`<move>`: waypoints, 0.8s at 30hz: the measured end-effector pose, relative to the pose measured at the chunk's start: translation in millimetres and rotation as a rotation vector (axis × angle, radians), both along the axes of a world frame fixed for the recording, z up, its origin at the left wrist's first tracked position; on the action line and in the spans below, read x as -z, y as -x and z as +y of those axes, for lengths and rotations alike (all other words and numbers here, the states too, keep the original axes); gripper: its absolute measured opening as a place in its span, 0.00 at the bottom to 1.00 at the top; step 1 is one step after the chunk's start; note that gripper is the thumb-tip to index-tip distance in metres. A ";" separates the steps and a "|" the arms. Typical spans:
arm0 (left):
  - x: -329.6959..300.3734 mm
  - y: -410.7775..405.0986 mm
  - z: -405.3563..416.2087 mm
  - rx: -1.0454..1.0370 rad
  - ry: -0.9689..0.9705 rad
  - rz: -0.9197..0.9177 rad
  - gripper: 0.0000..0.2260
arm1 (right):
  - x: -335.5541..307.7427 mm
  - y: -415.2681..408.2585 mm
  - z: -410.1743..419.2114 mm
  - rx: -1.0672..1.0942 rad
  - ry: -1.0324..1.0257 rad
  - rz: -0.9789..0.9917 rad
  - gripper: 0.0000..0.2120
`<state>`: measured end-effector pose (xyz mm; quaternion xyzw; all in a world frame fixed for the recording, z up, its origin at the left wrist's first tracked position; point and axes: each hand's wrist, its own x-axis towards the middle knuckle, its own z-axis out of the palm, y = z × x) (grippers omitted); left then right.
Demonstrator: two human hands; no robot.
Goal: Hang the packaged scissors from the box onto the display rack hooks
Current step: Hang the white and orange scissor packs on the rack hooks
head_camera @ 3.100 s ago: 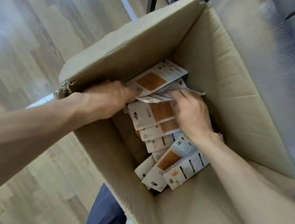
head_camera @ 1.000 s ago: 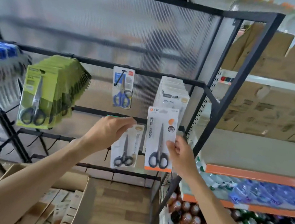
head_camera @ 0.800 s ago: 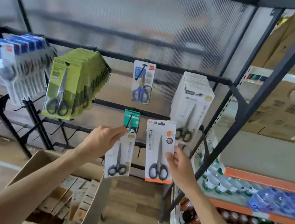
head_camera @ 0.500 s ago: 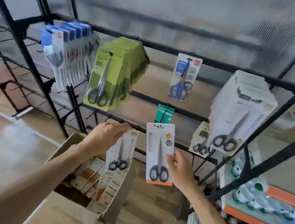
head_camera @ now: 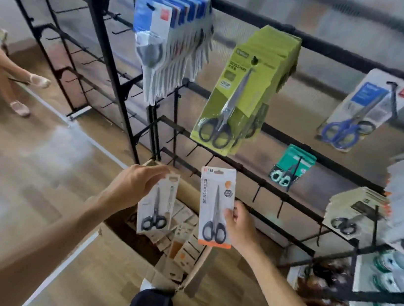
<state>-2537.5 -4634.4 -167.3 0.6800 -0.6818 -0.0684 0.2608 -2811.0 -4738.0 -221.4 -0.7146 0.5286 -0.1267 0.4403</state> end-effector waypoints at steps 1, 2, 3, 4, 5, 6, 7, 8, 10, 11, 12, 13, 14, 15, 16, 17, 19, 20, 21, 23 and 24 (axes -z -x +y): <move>3.6 -9.3 -3.1 0.011 0.008 0.008 0.10 | 2.4 -9.4 1.4 0.016 -0.016 0.011 0.05; 6.3 -17.2 -7.2 0.020 0.009 0.021 0.10 | 4.5 -16.5 2.8 0.027 -0.027 0.022 0.06; 10.1 -24.3 -11.9 0.025 0.000 0.033 0.10 | 5.6 -22.4 4.0 0.046 -0.042 0.029 0.05; 13.8 -30.2 -16.9 0.023 -0.012 0.044 0.10 | 4.9 -27.8 4.5 0.066 -0.053 0.036 0.05; 18.2 -35.9 -21.4 0.017 -0.017 0.054 0.10 | 4.0 -33.1 3.8 0.085 -0.060 0.043 0.05; 22.8 -41.0 -26.0 0.014 -0.019 0.071 0.09 | 1.5 -38.8 2.7 0.097 -0.068 0.049 0.05; 26.9 -45.6 -29.8 0.014 -0.020 0.087 0.09 | -0.3 -44.7 0.4 0.113 -0.077 0.054 0.05; 30.3 -50.8 -33.9 0.015 -0.022 0.098 0.08 | -2.0 -51.5 -2.9 0.128 -0.078 0.054 0.05; 36.7 -63.9 -40.5 0.011 -0.038 0.120 0.08 | -4.2 -66.8 -10.5 0.152 -0.086 0.047 0.04; 40.5 -70.7 -43.4 0.005 -0.046 0.137 0.08 | -4.3 -74.1 -15.3 0.157 -0.085 0.044 0.05; 44.6 -76.8 -45.8 -0.001 -0.058 0.152 0.09 | -4.9 -81.3 -20.1 0.156 -0.087 0.036 0.06; 48.6 -82.5 -47.2 -0.005 -0.078 0.161 0.09 | -3.1 -88.4 -25.8 0.158 -0.090 0.023 0.06; 52.1 -87.3 -48.7 -0.006 -0.099 0.164 0.10 | -3.1 -95.7 -31.0 0.165 -0.093 0.008 0.06; 54.0 -90.7 -49.3 -0.009 -0.106 0.165 0.10 | 0.1 -101.6 -36.4 0.177 -0.093 -0.012 0.06; 55.4 -93.2 -49.2 -0.018 -0.102 0.173 0.11 | 2.4 -107.1 -40.8 0.192 -0.092 -0.028 0.05; 55.7 -94.6 -49.0 -0.028 -0.090 0.182 0.11 | 7.1 -111.3 -45.8 0.207 -0.086 -0.042 0.05; 56.0 -95.0 -48.6 -0.054 -0.073 0.197 0.10 | 16.2 -116.4 -55.0 0.231 -0.072 -0.059 0.07; 56.8 -94.8 -48.7 -0.065 -0.066 0.209 0.09 | 16.6 -118.4 -57.9 0.241 -0.073 -0.077 0.08; 58.9 -95.1 -48.7 -0.072 -0.062 0.223 0.09 | 18.5 -118.9 -59.6 0.243 -0.074 -0.108 0.08; 65.9 -95.8 -47.9 -0.080 -0.071 0.241 0.10 | 19.5 -118.9 -56.0 0.238 -0.081 -0.157 0.08; 70.6 -96.6 -47.8 -0.081 -0.077 0.240 0.12 | 22.2 -116.9 -53.8 0.251 -0.085 -0.172 0.11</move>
